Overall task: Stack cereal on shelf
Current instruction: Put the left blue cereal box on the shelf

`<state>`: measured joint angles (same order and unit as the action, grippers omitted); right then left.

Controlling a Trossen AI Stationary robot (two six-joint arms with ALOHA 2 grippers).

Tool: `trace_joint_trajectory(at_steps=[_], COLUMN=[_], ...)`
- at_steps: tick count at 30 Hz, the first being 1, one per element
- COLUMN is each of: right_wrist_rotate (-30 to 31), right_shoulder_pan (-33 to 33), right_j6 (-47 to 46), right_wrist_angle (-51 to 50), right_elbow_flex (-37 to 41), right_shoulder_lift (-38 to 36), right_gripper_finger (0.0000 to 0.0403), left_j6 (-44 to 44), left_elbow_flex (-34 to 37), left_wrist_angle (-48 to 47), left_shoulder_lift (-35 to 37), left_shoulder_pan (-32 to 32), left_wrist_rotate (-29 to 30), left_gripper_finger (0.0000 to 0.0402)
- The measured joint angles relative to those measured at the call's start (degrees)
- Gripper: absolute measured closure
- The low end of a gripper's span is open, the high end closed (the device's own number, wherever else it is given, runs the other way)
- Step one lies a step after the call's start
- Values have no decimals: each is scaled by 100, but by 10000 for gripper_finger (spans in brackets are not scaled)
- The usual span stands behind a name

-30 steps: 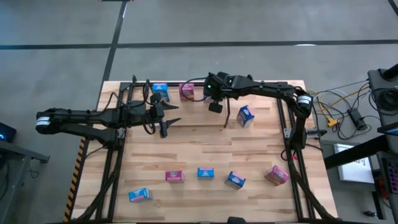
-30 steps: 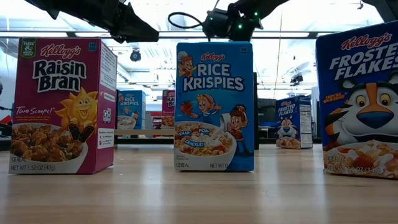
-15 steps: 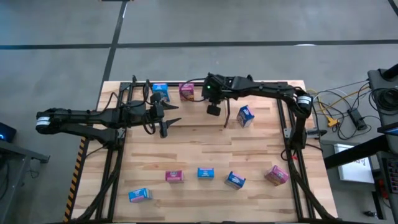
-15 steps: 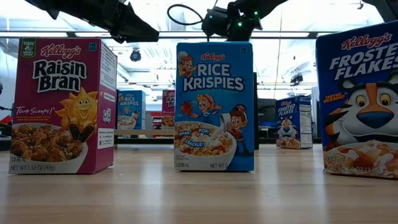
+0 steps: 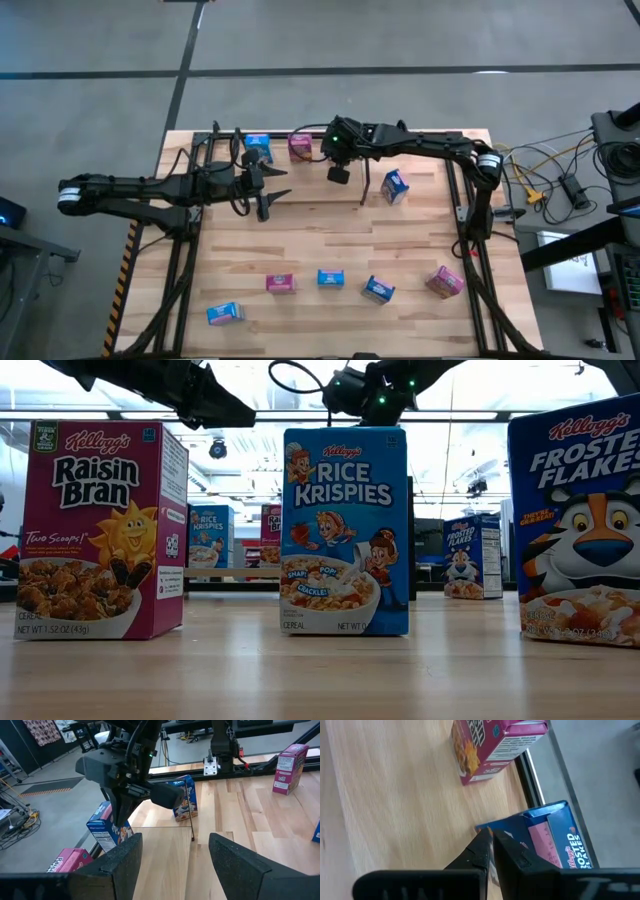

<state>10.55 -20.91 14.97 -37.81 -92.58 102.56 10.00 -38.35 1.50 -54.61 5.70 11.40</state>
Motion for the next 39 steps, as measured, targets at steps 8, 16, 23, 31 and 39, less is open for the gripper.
trace_joint_trajectory(at_steps=[8, 16, 23, 31, 39], right_wrist_rotate=[9, 11, 14, 148, 151], right_shoulder_pan=[-11, -70, -90, -151, -190], right_j6=[1, 10, 147, 152, 152], right_wrist_angle=[141, 276, 259, 300, 361], right_elbow_flex=[0, 0, 0, 15, 50], right_shoulder_lift=[0, 0, 0, 0, 0], right_gripper_finger=[390, 390, 390, 390, 390], left_j6=[0, 0, 0, 0, 0], left_elbow_flex=[0, 0, 0, 0, 0], left_wrist_angle=[1, 2, 2, 2, 2], left_shoulder_lift=[0, 0, 0, 0, 0], left_shoulder_pan=[1, 2, 0, 0, 1], left_wrist_rotate=[0, 0, 0, 0, 0], left_gripper_finger=[189, 189, 189, 189, 189])
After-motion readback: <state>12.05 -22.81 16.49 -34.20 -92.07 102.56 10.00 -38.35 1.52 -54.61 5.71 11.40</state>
